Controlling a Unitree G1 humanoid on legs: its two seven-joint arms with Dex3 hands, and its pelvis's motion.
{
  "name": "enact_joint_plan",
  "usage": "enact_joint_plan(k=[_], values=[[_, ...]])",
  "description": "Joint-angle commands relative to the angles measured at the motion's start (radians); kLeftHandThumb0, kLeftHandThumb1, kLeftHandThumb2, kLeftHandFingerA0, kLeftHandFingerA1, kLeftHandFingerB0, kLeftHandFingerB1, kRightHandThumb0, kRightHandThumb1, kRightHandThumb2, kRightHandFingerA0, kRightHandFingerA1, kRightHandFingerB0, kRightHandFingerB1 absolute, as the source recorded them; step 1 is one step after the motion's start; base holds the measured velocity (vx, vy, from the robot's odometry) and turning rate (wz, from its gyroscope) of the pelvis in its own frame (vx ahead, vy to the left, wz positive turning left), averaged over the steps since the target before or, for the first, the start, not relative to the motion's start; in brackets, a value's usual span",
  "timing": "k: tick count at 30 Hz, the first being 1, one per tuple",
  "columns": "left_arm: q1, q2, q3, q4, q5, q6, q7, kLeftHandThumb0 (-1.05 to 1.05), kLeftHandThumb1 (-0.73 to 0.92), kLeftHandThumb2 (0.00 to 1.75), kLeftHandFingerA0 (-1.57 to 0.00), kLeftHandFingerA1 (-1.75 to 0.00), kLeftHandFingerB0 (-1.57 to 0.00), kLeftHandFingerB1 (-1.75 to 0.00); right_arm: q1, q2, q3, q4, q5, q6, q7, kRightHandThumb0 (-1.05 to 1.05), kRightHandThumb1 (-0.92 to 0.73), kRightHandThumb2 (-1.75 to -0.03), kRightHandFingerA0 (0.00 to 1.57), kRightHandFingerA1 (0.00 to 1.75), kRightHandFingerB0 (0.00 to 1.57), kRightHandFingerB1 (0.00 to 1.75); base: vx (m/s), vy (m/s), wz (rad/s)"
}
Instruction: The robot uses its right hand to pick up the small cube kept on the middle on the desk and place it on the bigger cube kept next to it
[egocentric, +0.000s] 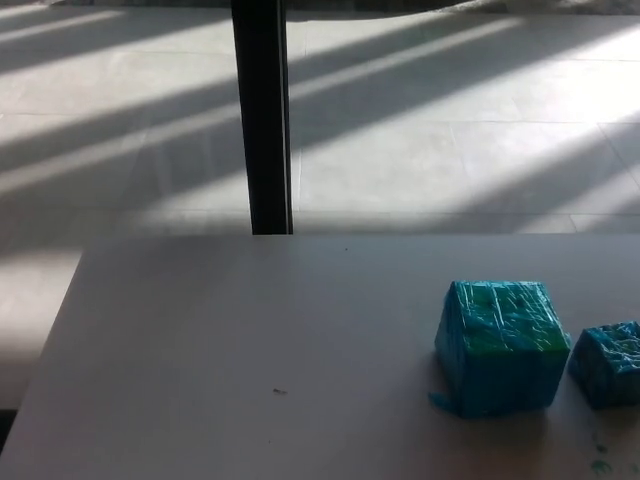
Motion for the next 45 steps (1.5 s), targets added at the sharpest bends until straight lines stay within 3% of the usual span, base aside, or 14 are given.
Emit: enact_joint_plan(k=[1, 5, 6, 7, 11, 12, 13, 14, 15, 20, 21, 22, 36, 45], values=[[-0.030, 0.057, 0.070, 0.060, -0.083, 0.040, -0.076, -0.70, 0.81, 0.64, -0.50, -0.61, -0.39, -0.43, -0.018, -0.064, -0.160, -0.017, 0.174, -0.011, -0.029, -0.41, -0.71, -0.60, 0.67, 1.11, 0.56, 0.57, 0.00, 0.000, 0.00], [-0.038, 0.062, 0.073, 0.069, -0.075, 0.034, -0.089, -0.72, 0.80, 0.63, -0.51, -0.62, -0.40, -0.44, -0.026, -0.088, -0.207, -0.014, 0.173, -0.007, -0.062, -0.39, -0.70, -0.61, 0.65, 1.25, 0.54, 0.61, 0.00, 0.000, 0.00], [-0.039, 0.063, 0.074, 0.070, -0.074, 0.036, -0.088, -0.70, 0.62, 1.02, -0.49, -0.67, -0.35, -0.56, -0.021, -0.100, -0.214, -0.016, 0.173, 0.009, -0.061, -0.40, -0.57, -0.98, 0.71, 0.98, 0.49, 0.67, 0.00, 0.000, 0.00], [-0.042, 0.062, 0.071, 0.072, -0.070, 0.035, -0.081, -0.71, 0.81, 0.64, -0.50, -0.61, -0.42, -0.45, -0.022, -0.121, -0.229, -0.010, 0.181, 0.041, -0.072, -0.41, -0.71, -0.61, 0.66, 1.21, 0.53, 0.59, 0.00, 0.000, 0.00], [-0.041, 0.061, 0.075, 0.072, -0.079, 0.037, -0.081, -0.70, 0.80, 0.63, -0.49, -0.59, -0.42, -0.45, -0.033, -0.185, -0.247, 0.030, 0.187, 0.093, -0.090, -0.39, -0.71, -0.60, 0.68, 1.13, 0.60, 0.59, 0.00, 0.000, 0.00], [-0.040, 0.061, 0.073, 0.072, -0.077, 0.036, -0.081, -0.70, 0.63, 1.01, -0.49, -0.67, -0.37, -0.56, -0.037, -0.198, -0.247, 0.036, 0.186, 0.091, -0.099, -0.39, -0.56, -0.96, 0.75, 0.95, 0.56, 0.69, 0.00, 0.000, 0.00], [-0.042, 0.059, 0.082, 0.074, -0.085, 0.039, -0.076, -0.71, 0.78, 0.63, -0.53, -0.61, -0.44, -0.46, -0.047, -0.216, -0.248, 0.051, 0.185, 0.085, -0.109, -0.38, -0.56, -0.96, 0.76, 0.93, 0.60, 0.70, 0.00, 0.000, 0.00], [-0.043, 0.059, 0.080, 0.075, -0.083, 0.040, -0.074, -0.71, 0.80, 0.63, -0.52, -0.62, -0.44, -0.46, -0.062, -0.234, -0.267, 0.057, 0.207, 0.086, -0.110, -0.40, -0.68, -0.61, 0.73, 1.28, 0.56, 0.59, 0.00, 0.000, 0.00], [-0.041, 0.061, 0.068, 0.075, -0.071, 0.035, -0.073, -0.71, 0.80, 0.63, -0.53, -0.60, -0.45, -0.46, -0.089, -0.258, -0.299, 0.055, 0.246, 0.103, -0.114, -0.46, -0.55, -0.93, 0.72, 1.00, 0.48, 0.64, 0.00, 0.000, 0.00], [-0.041, 0.062, 0.085, 0.077, -0.096, 0.039, -0.078, -0.72, 0.78, 0.64, -0.52, -0.62, -0.42, -0.46, -0.173, -0.308, -0.342, 0.024, 0.298, 0.109, -0.066, -0.45, -0.69, -0.62, 0.54, 1.31, 0.43, 0.56, 0.00, 0.000, 0.00], [-0.037, 0.065, 0.072, 0.076, -0.083, 0.030, -0.088, -0.71, 0.81, 0.64, -0.47, -0.61, -0.42, -0.45, -0.172, -0.293, -0.331, -0.067, 0.302, 0.089, -0.029, -0.52, -0.57, -0.91, 0.46, 0.85, 0.35, 0.58, 0.00, 0.000, 0.00], [-0.036, 0.066, 0.067, 0.076, -0.079, 0.028, -0.090, -0.71, 0.80, 0.64, -0.48, -0.60, -0.43, -0.45, -0.169, -0.288, -0.321, -0.130, 0.304, 0.096, -0.014, -0.50, -0.73, -0.62, 0.42, 0.98, 0.38, 0.42, 0.00, 0.000, 0.00], [-0.033, 0.071, 0.069, 0.082, -0.090, 0.038, -0.091, -0.70, 0.80, 0.64, -0.48, -0.62, -0.46, -0.46, -0.317, -0.258, -0.121, -0.800, 0.398, 0.358, 0.017, -0.70, -0.64, -0.59, 0.65, 0.78, 0.56, 0.49, 0.00, 0.000, 0.00], [-0.032, 0.078, 0.050, 0.078, -0.071, 0.024, -0.093, -0.70, 0.81, 0.64, -0.49, -0.61, -0.44, -0.45, -0.346, -0.178, 0.124, -0.859, 0.332, 0.375, 0.091, -0.56, -0.65, -0.88, 0.27, 0.59, 0.14, 0.42, 0.00, 0.000, 0.00]])
